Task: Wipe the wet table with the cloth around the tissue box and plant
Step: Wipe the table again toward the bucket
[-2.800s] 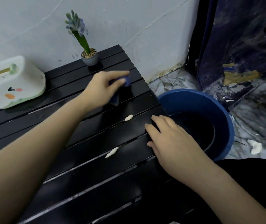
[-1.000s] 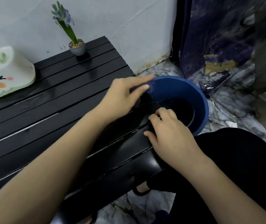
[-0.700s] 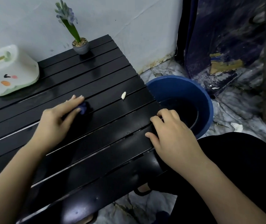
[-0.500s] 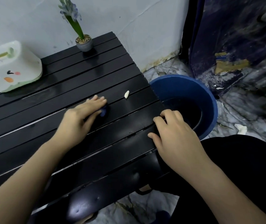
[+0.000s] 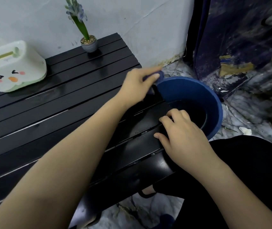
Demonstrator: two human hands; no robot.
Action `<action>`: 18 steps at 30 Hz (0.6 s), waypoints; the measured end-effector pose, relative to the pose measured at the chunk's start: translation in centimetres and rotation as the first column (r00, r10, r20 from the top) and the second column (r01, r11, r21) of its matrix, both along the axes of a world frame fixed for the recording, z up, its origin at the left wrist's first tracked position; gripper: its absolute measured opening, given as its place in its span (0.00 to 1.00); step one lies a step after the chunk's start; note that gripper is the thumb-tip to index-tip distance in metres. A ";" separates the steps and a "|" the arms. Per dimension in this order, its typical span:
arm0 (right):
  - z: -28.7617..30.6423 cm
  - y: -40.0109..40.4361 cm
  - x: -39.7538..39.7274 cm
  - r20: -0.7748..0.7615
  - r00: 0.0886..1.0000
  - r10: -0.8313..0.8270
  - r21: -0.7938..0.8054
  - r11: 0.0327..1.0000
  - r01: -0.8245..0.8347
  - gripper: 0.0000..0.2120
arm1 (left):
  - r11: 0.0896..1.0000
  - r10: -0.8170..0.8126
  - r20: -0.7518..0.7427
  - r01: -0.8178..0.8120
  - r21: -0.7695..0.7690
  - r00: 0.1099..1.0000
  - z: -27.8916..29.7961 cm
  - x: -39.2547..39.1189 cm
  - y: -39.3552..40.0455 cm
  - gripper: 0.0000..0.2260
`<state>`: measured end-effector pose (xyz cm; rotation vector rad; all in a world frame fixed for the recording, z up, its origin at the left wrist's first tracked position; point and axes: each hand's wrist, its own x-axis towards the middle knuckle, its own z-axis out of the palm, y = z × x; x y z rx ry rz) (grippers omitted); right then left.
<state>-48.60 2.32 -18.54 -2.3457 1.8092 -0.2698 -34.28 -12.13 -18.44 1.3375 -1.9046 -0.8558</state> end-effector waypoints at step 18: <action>-0.3 -0.5 -0.8 0.042 0.999 0.009 -0.026 1.000 -0.008 0.09 | 0.941 -0.299 0.117 0.313 -0.131 0.947 -2.8 2.7 21.9 0.14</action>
